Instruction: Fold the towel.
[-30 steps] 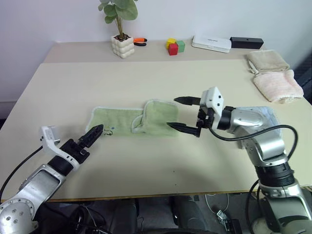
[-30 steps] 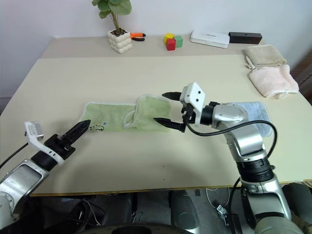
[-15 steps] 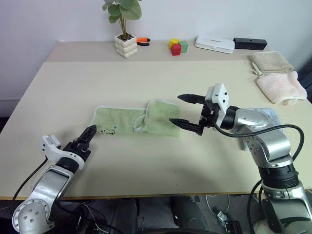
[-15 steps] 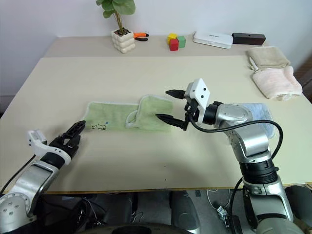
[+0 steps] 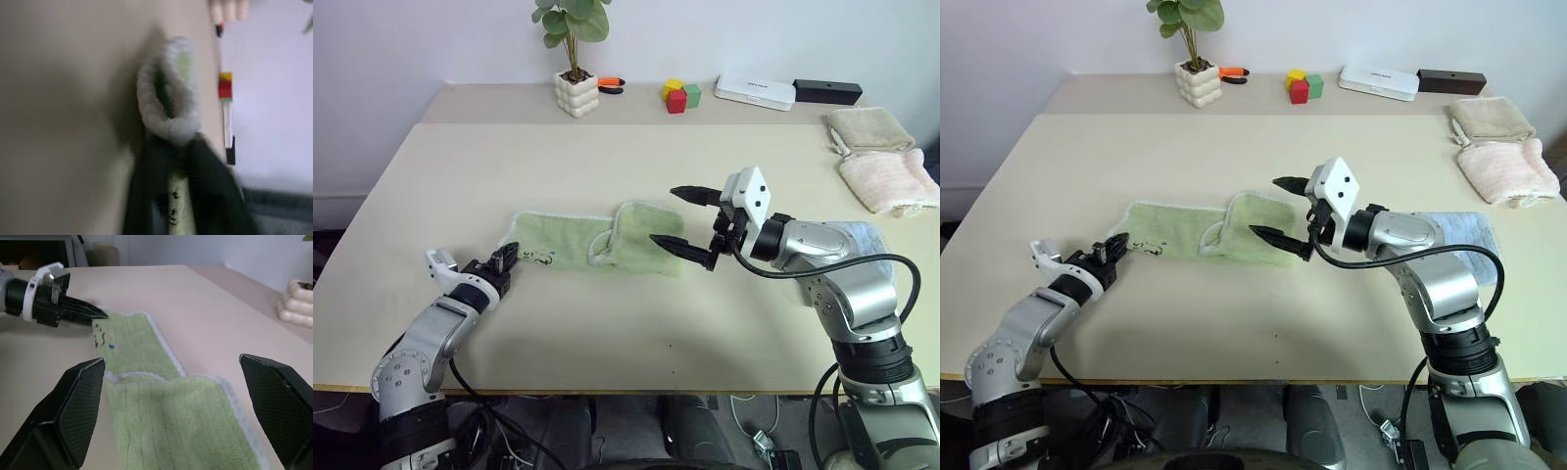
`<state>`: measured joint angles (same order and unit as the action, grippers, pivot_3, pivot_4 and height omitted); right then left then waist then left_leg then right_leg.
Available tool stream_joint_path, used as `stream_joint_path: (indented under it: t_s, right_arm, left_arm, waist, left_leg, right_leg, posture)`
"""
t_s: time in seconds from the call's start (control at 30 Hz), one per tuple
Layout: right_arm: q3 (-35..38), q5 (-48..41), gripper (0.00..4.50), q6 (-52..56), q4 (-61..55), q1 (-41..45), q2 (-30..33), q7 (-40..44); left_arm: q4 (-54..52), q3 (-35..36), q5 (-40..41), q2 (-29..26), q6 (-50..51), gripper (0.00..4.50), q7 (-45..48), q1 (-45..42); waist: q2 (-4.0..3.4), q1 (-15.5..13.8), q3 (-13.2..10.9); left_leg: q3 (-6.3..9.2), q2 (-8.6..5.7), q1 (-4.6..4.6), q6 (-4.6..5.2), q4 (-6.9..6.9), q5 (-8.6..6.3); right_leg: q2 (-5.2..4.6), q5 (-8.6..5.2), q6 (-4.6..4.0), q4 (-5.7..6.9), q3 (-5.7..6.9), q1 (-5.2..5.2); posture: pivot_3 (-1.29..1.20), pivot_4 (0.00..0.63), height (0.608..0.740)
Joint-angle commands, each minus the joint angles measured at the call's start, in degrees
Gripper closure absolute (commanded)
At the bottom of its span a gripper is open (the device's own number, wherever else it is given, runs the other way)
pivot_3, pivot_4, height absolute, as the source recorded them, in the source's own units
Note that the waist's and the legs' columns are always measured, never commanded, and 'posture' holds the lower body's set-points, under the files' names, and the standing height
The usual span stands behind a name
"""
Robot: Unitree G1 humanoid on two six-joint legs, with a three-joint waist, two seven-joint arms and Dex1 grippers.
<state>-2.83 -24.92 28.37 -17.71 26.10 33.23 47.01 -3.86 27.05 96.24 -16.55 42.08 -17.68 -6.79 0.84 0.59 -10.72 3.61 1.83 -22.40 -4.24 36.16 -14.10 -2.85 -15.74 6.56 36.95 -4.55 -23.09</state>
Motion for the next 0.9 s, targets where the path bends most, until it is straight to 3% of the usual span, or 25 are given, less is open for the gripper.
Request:
stream_joint_path:
  t_s: [0.03, 0.23, 0.37, 0.47, 0.6, 0.7, 0.8, 0.9]
  right_arm:
    - [2.44, 0.09, 0.0, -0.27, -1.43, 0.61, 0.77, -1.19]
    - [12.57, -5.18, 0.0, 2.28, 1.22, -5.76, 4.99, 0.49]
    - [16.76, -7.29, 0.0, 3.14, 0.4, -10.6, 8.56, 2.76]
    - [17.93, -6.8, 0.0, 2.74, 0.28, -12.02, 10.37, 3.11]
    - [20.98, -7.9, 0.0, 4.16, -0.27, -11.79, 11.89, 1.63]
    - [21.79, -8.36, 0.0, 5.09, -1.74, -12.3, 13.06, 1.39]
    - [23.15, -8.67, 0.0, 5.72, -2.89, -13.0, 13.79, 0.51]
    - [24.07, -9.13, 0.0, 6.57, -4.87, -13.9, 13.47, -1.07]
  left_arm:
    - [-1.03, -1.94, -0.89, -0.1, 1.31, 4.48, 1.38, -0.03]
    - [-13.69, -9.15, -6.58, -4.26, 4.28, 4.48, 10.18, -5.25]
    - [-16.27, -15.58, -11.92, -4.32, 4.32, 4.48, 16.06, -11.39]
    - [-14.7, -20.55, -17.36, -3.45, 4.14, 4.48, 20.98, -16.72]
    - [-3.82, -34.61, -33.59, 1.41, 1.39, 4.48, 34.27, -27.29]
    - [1.27, -37.97, -38.8, 4.54, 0.72, 4.48, 39.64, -30.05]
    - [3.46, -43.71, -46.4, 4.03, -0.41, 4.48, 46.32, -30.59]
    - [5.56, -45.05, -51.3, 4.99, -1.93, 4.48, 48.67, -29.75]
  waist:
    - [0.02, 0.12, -0.01]
    - [0.42, -1.04, -0.2]
    - [0.33, -0.94, -0.15]
    - [0.32, -0.42, -0.16]
    - [0.31, -0.08, -0.16]
    - [0.29, 0.51, -0.16]
    - [0.24, 0.66, -0.18]
    - [0.18, 0.35, -0.2]
  left_leg:
    - [0.0, 0.01, 0.0, 0.0, 0.0, 0.0]
    - [0.09, -0.01, -0.24, -0.02, 0.02, 0.01]
    - [0.03, -0.01, -0.32, -0.01, -0.07, 0.01]
    - [0.04, 0.0, -0.32, 0.0, -0.07, 0.0]
    - [0.06, -0.02, -0.38, -0.01, -0.01, 0.01]
    - [0.04, -0.04, -0.44, 0.0, -0.01, 0.0]
    - [0.04, -0.01, -0.46, 0.12, -0.11, -0.06]
    - [0.12, 0.01, -0.46, 0.13, -0.17, -0.06]
  right_leg:
    - [0.01, 0.0, 0.0, -0.01, 0.0, 0.0]
    - [0.03, 0.0, 0.0, -0.21, 0.04, -0.02]
    - [0.04, 0.04, -0.01, -0.56, -0.04, 0.0]
    - [0.09, 0.12, 0.13, -0.59, -0.04, -0.01]
    - [0.12, 0.11, 0.1, -0.61, -0.03, 0.0]
    - [0.12, 0.15, 0.15, -0.83, -0.1, 0.07]
    - [0.18, 0.24, 0.34, -0.78, -0.12, -0.07]
    - [0.23, 0.23, 0.35, -0.72, -0.08, -0.13]
  posture:
    - [0.0, 0.15, 0.74]
    - [0.0, 0.15, 0.74]
    - [0.0, 0.15, 0.74]
    - [0.0, 0.15, 0.74]
    - [0.0, 0.15, 0.74]
    - [0.0, 0.15, 0.74]
    - [0.0, 0.15, 0.74]
    - [0.0, 0.15, 0.74]
